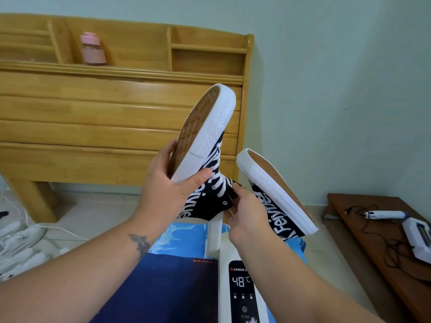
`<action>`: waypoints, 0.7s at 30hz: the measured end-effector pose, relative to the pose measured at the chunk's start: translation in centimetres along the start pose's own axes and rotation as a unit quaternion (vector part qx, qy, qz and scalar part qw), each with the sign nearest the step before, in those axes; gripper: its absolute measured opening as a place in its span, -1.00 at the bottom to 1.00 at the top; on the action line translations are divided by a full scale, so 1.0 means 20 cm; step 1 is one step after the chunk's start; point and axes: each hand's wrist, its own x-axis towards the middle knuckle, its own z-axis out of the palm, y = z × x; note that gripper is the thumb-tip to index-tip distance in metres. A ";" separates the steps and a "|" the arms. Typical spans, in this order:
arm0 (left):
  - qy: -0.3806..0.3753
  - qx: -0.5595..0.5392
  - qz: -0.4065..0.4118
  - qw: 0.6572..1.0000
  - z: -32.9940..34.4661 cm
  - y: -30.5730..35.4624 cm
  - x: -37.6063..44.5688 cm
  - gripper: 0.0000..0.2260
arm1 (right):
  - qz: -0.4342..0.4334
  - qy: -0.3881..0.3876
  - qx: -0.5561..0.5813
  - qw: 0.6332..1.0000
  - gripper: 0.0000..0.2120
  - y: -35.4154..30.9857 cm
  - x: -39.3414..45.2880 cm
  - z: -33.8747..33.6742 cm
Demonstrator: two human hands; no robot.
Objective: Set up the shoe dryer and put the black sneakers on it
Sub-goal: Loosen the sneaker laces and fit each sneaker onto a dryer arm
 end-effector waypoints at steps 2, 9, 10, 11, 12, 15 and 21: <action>-0.005 0.010 -0.005 1.000 0.02 -0.01 0.00 -0.46 | -0.014 0.002 0.004 1.000 -0.89 0.02 0.02 -0.01; -0.023 0.037 -0.023 0.999 0.04 -0.07 -0.01 -0.39 | -0.015 0.035 -0.002 0.999 -0.72 0.09 0.05 -0.03; -0.022 0.039 -0.026 0.999 0.04 -0.08 -0.01 -0.32 | -0.014 0.037 0.005 0.999 -0.69 0.09 0.05 -0.02; -0.023 0.041 -0.030 0.998 0.05 -0.09 -0.01 -0.26 | -0.013 0.038 0.010 0.999 -0.68 0.09 0.06 -0.03; -0.023 0.043 -0.032 0.998 0.04 -0.10 -0.01 -0.23 | -0.015 0.039 0.005 0.999 -0.67 0.09 0.06 -0.03; -0.034 0.057 -0.040 0.997 0.04 -0.12 -0.01 -0.24 | -0.031 0.049 -0.037 0.998 -0.66 0.10 0.07 -0.04; -0.052 0.072 -0.046 0.995 0.04 -0.13 -0.01 -0.16 | -0.049 0.078 -0.075 0.993 -0.68 0.10 0.07 -0.03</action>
